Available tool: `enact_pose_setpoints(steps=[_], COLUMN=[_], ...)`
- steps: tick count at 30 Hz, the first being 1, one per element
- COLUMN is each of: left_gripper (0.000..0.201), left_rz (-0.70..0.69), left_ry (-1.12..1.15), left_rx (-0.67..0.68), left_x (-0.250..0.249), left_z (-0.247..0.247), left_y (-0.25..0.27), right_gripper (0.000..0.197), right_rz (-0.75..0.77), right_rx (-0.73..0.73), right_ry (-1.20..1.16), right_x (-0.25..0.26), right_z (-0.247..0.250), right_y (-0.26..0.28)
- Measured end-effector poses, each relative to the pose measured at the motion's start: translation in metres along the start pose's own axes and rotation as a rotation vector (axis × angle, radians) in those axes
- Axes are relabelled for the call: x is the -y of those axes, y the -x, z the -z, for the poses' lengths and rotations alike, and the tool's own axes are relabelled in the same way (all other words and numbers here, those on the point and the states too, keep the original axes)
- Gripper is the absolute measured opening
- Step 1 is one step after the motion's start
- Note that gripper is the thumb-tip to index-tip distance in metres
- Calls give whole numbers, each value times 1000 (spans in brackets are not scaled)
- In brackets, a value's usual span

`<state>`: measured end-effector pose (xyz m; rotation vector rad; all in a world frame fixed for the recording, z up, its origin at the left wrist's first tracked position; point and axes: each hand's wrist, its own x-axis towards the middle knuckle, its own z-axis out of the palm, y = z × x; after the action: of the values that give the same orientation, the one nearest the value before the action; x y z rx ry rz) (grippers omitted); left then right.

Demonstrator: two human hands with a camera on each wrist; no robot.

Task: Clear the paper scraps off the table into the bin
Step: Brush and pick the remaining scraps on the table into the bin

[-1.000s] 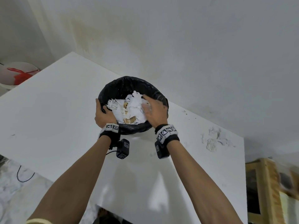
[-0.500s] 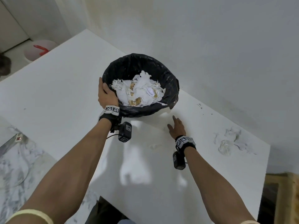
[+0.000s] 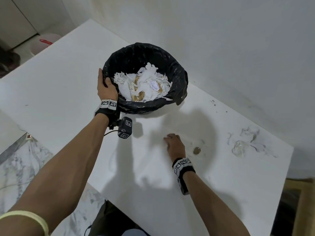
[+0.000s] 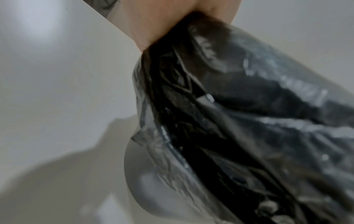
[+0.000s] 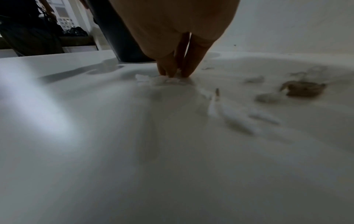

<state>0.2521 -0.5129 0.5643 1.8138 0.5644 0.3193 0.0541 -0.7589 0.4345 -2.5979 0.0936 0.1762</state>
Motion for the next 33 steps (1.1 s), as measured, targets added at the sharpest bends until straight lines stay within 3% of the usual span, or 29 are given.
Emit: enact_pose_setpoints(steps=[4,9,11,14,16,19,21,23,25,27,30,33], left_gripper=[45,45,45,45,45,45,46,45,45,45,46,45], left_rz=[14,12,11,-7,-15,-20,-32,-38,-37,-46,-48,-49], left_ry=[1,-24,-27,-22,-23,-18,-19,-14,-5,-1,-5,-9], left_rx=[-6,3,10,16,21,49,77,98,115,131,146,173], left_x=[-1,-4,-5,-7,-7,-8,-8,-7,-7,-7,-5,-7], left_z=[1,2,1,0,0,-1,-1,0,1,1,3,3], left_y=[2,1,1,0,0,-1,-3,-5,-7,-7,-10,-11], right_gripper=[27,37,40,48,63,78,62,35,22,21,27,32], right_rz=[-143,-446,-531,-622,-661,-538,-460,-421,-393,-458,-620,-733], right_rx=[25,-239,-228,-124,-51,-19,-47,-181,-295,-291,-167,-314], right_ry=[42,-12,-21,-8,-95,-114,-57,-63,-73,-133,-137,-193], right_x=[-21,-71,-85,-71,-41,-2,14,25,29,22,7,5], right_z=[31,65,61,40,23,-7,-26,-33,-31,-18,7,37], right_y=[-12,-4,7,16,20,28,39,48,53,51,39,28])
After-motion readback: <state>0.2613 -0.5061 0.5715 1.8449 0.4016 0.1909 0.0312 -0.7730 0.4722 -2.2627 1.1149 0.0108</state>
